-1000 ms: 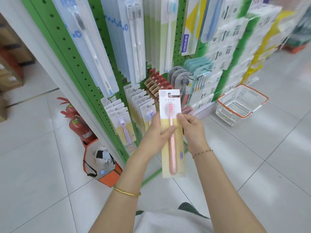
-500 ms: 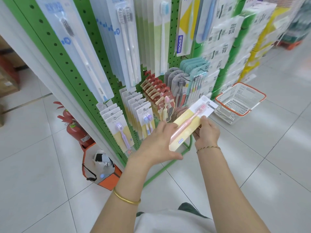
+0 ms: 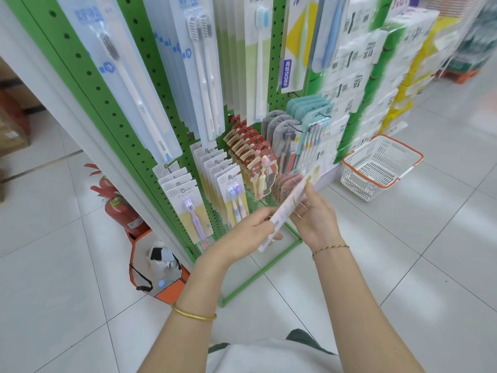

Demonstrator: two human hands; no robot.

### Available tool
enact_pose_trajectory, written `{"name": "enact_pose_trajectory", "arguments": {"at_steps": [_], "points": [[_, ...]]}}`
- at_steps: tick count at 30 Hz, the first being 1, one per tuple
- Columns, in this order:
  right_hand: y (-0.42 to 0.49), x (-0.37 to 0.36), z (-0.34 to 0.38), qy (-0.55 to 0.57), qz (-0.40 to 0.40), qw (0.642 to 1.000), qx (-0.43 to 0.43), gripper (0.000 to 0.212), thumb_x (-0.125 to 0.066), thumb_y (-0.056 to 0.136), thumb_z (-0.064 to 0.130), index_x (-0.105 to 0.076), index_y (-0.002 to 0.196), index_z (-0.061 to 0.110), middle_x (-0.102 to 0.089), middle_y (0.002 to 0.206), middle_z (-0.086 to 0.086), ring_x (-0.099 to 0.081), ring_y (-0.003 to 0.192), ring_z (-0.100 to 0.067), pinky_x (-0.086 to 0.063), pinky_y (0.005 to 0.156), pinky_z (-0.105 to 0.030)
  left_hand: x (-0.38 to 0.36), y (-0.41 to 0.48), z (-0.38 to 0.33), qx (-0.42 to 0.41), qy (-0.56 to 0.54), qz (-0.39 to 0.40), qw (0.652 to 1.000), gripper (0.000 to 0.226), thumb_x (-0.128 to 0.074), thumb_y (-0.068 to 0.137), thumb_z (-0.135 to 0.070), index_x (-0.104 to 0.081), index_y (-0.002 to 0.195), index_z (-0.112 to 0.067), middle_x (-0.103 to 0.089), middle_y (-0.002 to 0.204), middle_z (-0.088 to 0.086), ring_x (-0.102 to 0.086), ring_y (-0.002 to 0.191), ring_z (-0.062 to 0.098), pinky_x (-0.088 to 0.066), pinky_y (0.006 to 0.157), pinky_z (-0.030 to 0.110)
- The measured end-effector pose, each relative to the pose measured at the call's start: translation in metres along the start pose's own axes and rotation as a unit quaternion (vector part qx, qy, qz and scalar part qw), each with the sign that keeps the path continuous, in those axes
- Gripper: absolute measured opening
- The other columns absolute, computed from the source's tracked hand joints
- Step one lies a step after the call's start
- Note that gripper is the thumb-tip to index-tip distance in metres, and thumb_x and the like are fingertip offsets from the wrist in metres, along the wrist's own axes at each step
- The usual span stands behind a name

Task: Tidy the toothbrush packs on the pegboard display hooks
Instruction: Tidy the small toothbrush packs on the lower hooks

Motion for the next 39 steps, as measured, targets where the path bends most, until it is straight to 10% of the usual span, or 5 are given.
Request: {"name": "enact_pose_trajectory", "arguments": {"at_steps": [5, 15, 21, 29, 39], "points": [[-0.006, 0.001, 0.0, -0.112, 0.047, 0.992, 0.04, 0.013, -0.054, 0.094, 0.013, -0.066, 0.098, 0.008, -0.071, 0.091, -0.007, -0.066, 0.077, -0.019, -0.055, 0.072, -0.034, 0.001, 0.008, 0.009, 0.015, 0.04, -0.064, 0.997, 0.009, -0.052, 0.097, -0.024, -0.059, 0.101, -0.02, -0.068, 0.103, 0.0, -0.065, 0.095, 0.02, -0.052, 0.084, 0.038], [-0.013, -0.002, -0.004, -0.254, 0.215, 0.943, 0.024, 0.035, -0.069, 0.073, 0.017, -0.065, 0.098, -0.007, -0.072, 0.094, -0.013, -0.067, 0.082, -0.023, -0.055, 0.077, -0.032, 0.026, 0.013, -0.026, -0.093, -0.106, -0.314, 0.939, 0.012, -0.061, 0.092, -0.018, -0.057, 0.102, -0.024, -0.067, 0.098, -0.007, -0.065, 0.086, 0.008, -0.056, 0.072, 0.028], [-0.014, -0.005, -0.01, -0.27, 0.261, 0.926, -0.026, 0.025, -0.076, 0.074, 0.014, -0.062, 0.091, 0.001, -0.072, 0.088, -0.006, -0.068, 0.077, -0.018, -0.053, 0.07, -0.029, 0.034, 0.004, -0.022, -0.083, -0.249, -0.295, 0.919, 0.012, -0.058, 0.093, -0.011, -0.064, 0.101, -0.015, -0.071, 0.087, 0.001, -0.067, 0.075, 0.012, -0.056, 0.066, 0.029], [-0.022, -0.016, -0.04, -0.203, 0.352, 0.901, -0.153, 0.1, -0.084, 0.065, 0.043, -0.035, 0.131, -0.013, -0.045, 0.128, -0.041, -0.046, 0.114, -0.049, -0.034, 0.101, -0.061, 0.047, -0.015, -0.006, -0.065, -0.342, -0.227, 0.91, 0.021, -0.05, 0.096, -0.009, -0.057, 0.115, -0.006, -0.067, 0.101, 0.013, -0.064, 0.086, 0.024, -0.053, 0.082, 0.04], [-0.02, -0.053, -0.075, -0.37, 0.278, 0.886, -0.028, 0.046, -0.081, 0.066, 0.027, -0.06, 0.107, 0.028, -0.063, 0.108, 0.0, -0.059, 0.104, -0.015, -0.049, 0.09, -0.026, 0.088, -0.049, 0.01, -0.071, -0.083, -0.448, 0.888, 0.029, -0.057, 0.09, -0.002, -0.057, 0.113, -0.019, -0.064, 0.098, -0.007, -0.058, 0.09, -0.001, -0.044, 0.076, 0.005]]}}
Point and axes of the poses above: each hand's wrist, its own y-axis towards the middle knuckle, its own x-axis out of the back of the hand, z = x × y, the point moved 1 cm from there along y, towards the middle knuckle
